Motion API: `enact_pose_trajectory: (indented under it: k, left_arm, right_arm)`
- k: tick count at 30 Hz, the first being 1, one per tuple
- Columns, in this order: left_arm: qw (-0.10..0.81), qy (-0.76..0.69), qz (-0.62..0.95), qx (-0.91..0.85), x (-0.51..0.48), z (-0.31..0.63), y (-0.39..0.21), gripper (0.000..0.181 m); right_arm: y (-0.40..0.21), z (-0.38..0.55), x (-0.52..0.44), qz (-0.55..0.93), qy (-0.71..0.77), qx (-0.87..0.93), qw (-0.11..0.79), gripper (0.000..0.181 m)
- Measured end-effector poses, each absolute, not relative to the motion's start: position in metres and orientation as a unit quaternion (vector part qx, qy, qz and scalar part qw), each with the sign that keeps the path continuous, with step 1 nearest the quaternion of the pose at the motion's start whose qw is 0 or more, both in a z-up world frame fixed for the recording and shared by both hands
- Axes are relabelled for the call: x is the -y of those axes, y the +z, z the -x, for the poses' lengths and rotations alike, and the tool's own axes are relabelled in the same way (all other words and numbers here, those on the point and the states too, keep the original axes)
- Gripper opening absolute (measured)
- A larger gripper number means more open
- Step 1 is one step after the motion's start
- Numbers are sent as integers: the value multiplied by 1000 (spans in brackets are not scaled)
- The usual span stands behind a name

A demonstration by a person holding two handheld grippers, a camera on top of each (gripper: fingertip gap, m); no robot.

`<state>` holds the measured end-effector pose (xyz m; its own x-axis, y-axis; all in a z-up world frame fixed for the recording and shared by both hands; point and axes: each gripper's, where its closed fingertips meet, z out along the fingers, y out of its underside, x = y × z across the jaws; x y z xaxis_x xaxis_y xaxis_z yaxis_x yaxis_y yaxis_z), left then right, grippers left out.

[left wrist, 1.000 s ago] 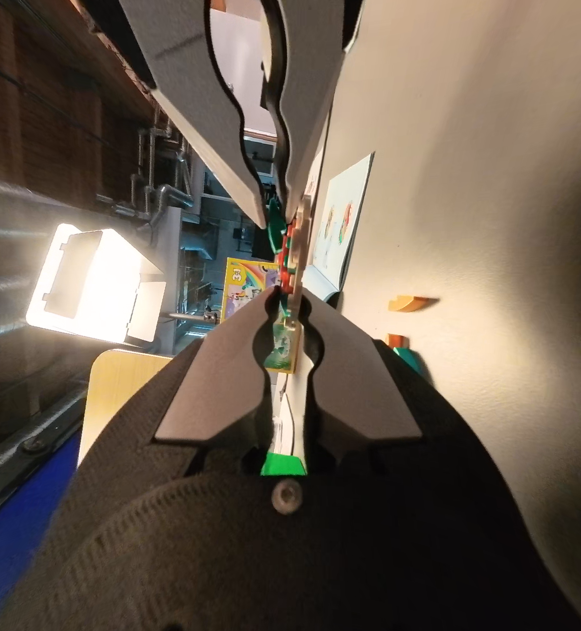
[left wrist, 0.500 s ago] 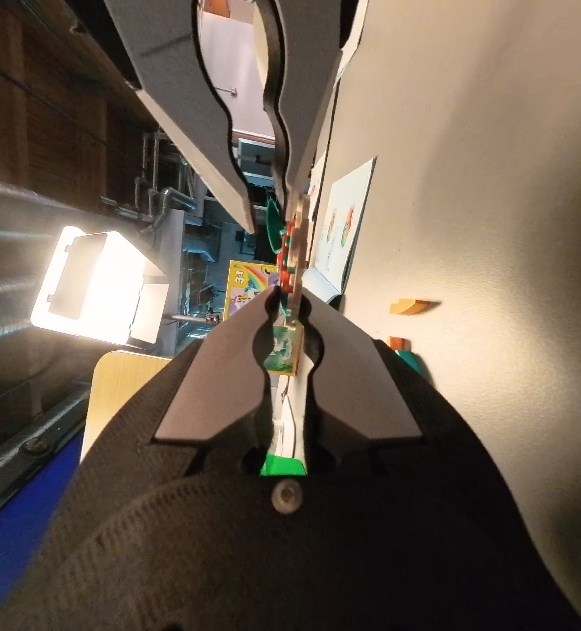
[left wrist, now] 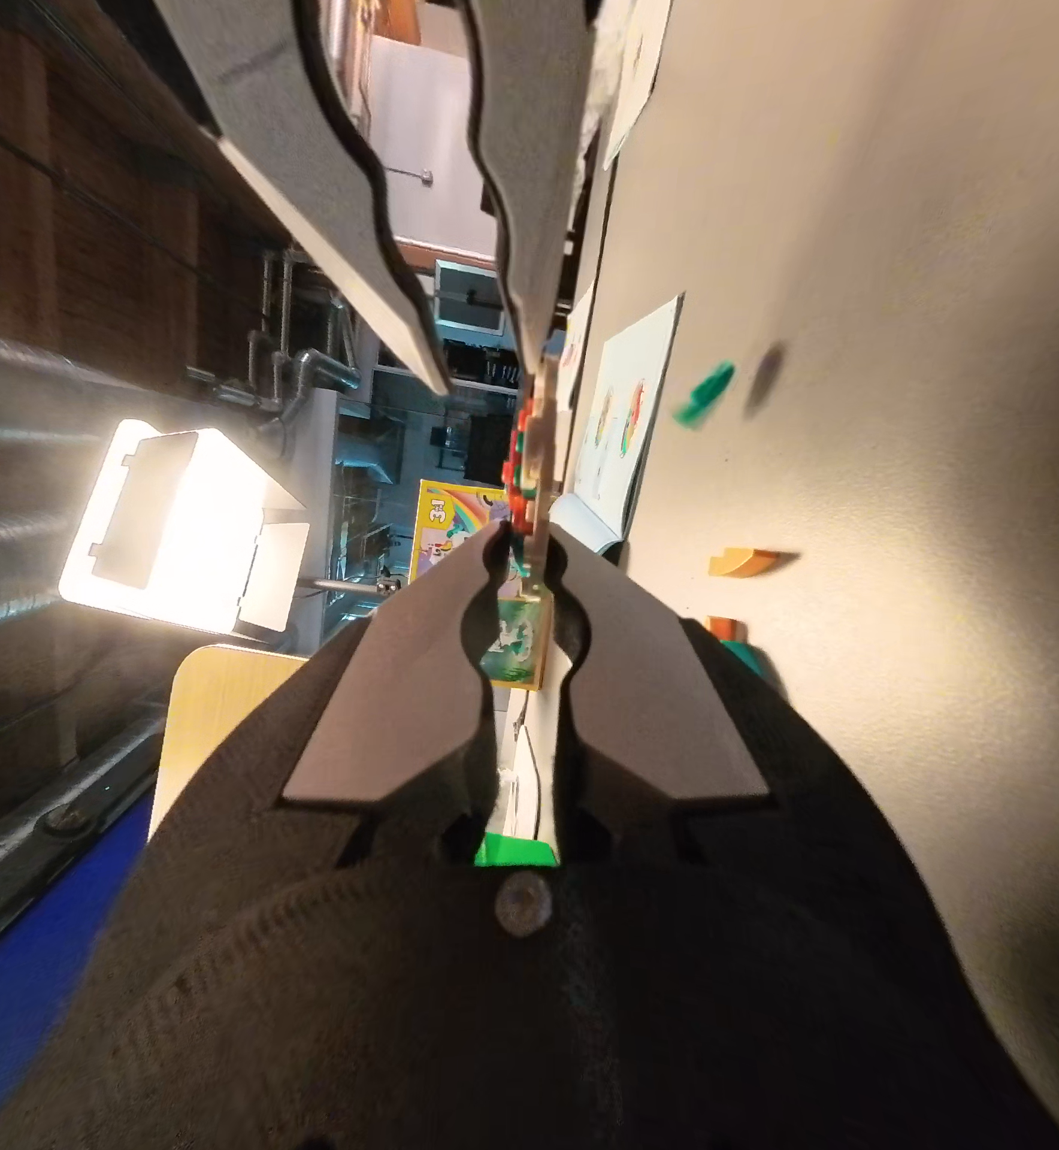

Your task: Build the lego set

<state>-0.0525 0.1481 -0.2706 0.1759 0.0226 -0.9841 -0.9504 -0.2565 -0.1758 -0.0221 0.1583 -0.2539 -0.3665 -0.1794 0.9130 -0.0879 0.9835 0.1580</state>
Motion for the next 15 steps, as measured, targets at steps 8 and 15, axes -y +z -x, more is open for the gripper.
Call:
enact_pose_trajectory:
  k: [8, 15]
  left_arm:
    - [461, 523, 621, -359, -148, 65, -269, 8]
    - [450, 528, 642, -326, -148, 80, -268, 8]
  right_arm:
    - [-293, 12, -196, 394, 266, 815, 331, 20]
    - [-337, 19, -199, 542, 326, 738, 237, 22]
